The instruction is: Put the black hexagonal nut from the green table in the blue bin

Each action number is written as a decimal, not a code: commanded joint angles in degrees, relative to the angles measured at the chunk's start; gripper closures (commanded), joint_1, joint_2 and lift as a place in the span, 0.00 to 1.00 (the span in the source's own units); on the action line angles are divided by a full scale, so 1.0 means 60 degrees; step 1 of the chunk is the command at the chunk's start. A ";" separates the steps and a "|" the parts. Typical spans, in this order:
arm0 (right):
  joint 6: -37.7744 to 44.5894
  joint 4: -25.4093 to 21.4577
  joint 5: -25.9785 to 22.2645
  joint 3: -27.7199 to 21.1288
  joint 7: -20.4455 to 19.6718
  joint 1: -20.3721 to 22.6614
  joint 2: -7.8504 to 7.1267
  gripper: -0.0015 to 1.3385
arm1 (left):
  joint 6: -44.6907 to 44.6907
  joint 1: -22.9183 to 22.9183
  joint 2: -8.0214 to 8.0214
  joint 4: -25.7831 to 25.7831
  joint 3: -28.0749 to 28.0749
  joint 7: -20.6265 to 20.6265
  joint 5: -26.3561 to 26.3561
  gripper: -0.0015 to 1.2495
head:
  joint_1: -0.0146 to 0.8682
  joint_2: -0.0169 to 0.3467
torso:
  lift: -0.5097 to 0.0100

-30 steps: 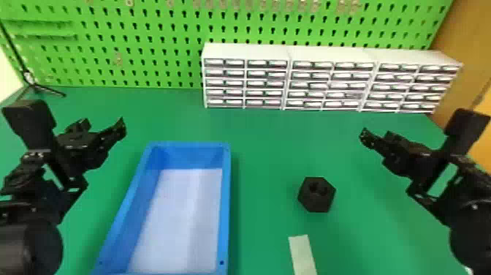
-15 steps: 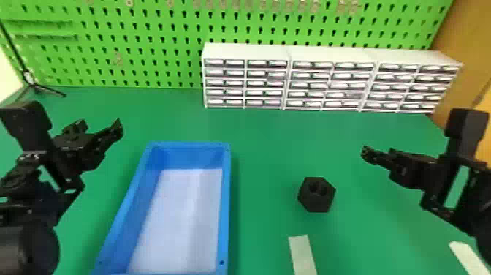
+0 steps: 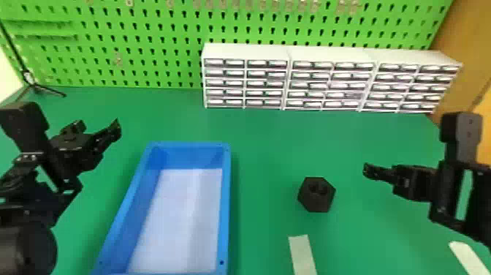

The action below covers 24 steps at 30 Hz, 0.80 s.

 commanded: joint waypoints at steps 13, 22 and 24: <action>0.1891 -0.0315 0.0647 0.0668 0.0000 -0.0450 -0.0224 0.39 | 0.0000 0.0004 0.0003 0.0000 0.0006 -0.0014 0.0000 0.35 | 0.80 0.07 | 0.79; 0.1891 -0.0315 0.0691 0.0829 0.0000 -0.0567 -0.0224 0.39 | 0.0000 0.0004 0.0003 0.0000 -0.0024 -0.0014 0.0000 0.35 | 0.80 0.07 | 0.79; 0.1891 -0.0315 0.0691 0.0829 0.0000 -0.0581 -0.0239 0.39 | 0.0000 0.0004 0.0003 0.0000 -0.0024 -0.0014 0.0000 0.35 | 0.80 0.07 | 0.79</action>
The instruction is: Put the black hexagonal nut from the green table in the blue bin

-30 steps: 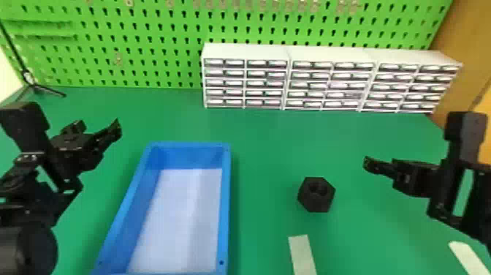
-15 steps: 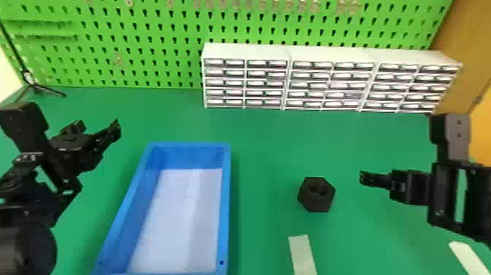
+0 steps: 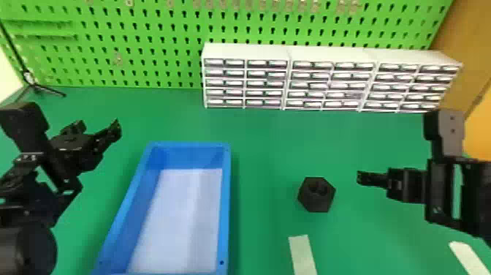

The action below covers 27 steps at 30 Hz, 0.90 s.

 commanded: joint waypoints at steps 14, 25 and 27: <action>0.0044 0.0014 0.0097 0.0289 0.0000 -0.0129 -0.0055 0.39 | 0.0000 -0.0015 -0.0009 0.0000 -0.0033 0.0000 0.0000 0.35 | 0.80 0.07 | 0.79; 0.0044 0.0029 0.0068 0.0347 0.0000 -0.0187 -0.0069 0.39 | 0.0000 -0.0029 -0.0009 0.0000 -0.0062 0.0000 0.0000 0.35 | 0.80 0.07 | 0.79; 0.0044 0.0029 0.0053 0.0362 0.0000 -0.0187 -0.0069 0.39 | 0.0000 -0.0029 -0.0009 0.0000 -0.0062 0.0000 0.0000 0.35 | 0.80 0.07 | 0.79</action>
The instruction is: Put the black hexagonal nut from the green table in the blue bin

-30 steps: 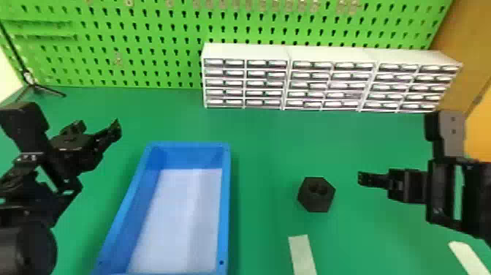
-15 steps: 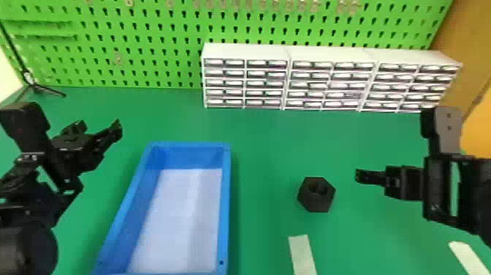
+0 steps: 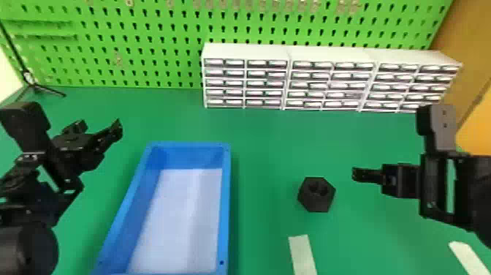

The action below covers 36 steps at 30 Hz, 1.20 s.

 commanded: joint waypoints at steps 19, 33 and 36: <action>0.0043 -0.0011 -0.0107 -0.0022 0.0001 0.0026 0.0036 0.39 | 0.0000 0.0020 0.0005 0.0000 0.0012 0.0000 0.0015 0.35 | 0.80 0.07 | 0.79; 0.0043 -0.0026 -0.0107 0.0022 0.0001 0.0041 0.0065 0.39 | 0.0015 0.0020 0.0005 0.0000 0.0012 0.0000 0.0015 0.35 | 0.80 0.07 | 0.79; 0.0043 -0.0026 -0.0121 0.0022 0.0001 0.0041 0.0080 0.39 | 0.0015 0.0020 0.0005 0.0000 0.0027 0.0000 0.0015 0.35 | 0.80 0.07 | 0.79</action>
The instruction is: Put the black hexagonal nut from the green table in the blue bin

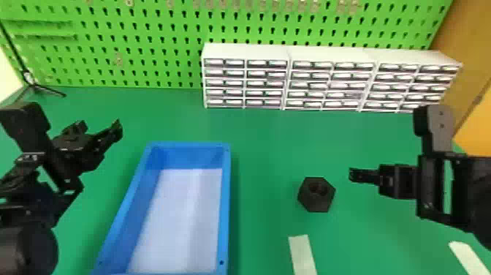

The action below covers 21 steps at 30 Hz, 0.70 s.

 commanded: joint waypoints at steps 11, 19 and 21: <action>0.0043 0.0000 -0.0054 0.0036 0.0000 0.0003 0.0030 0.39 | 0.0000 0.0000 0.0000 0.0000 0.0009 -0.0015 0.0000 0.35 | 0.80 0.07 | 0.79; 0.0043 0.0000 -0.0040 0.0036 0.0000 0.0003 0.0030 0.39 | 0.0000 0.0000 0.0000 0.0000 0.0009 -0.0015 0.0000 0.35 | 0.80 0.07 | 0.79; 0.0043 0.0000 -0.0040 0.0036 0.0000 0.0003 0.0044 0.39 | 0.0000 0.0000 0.0000 0.0000 0.0009 -0.0015 0.0000 0.35 | 0.80 0.07 | 0.79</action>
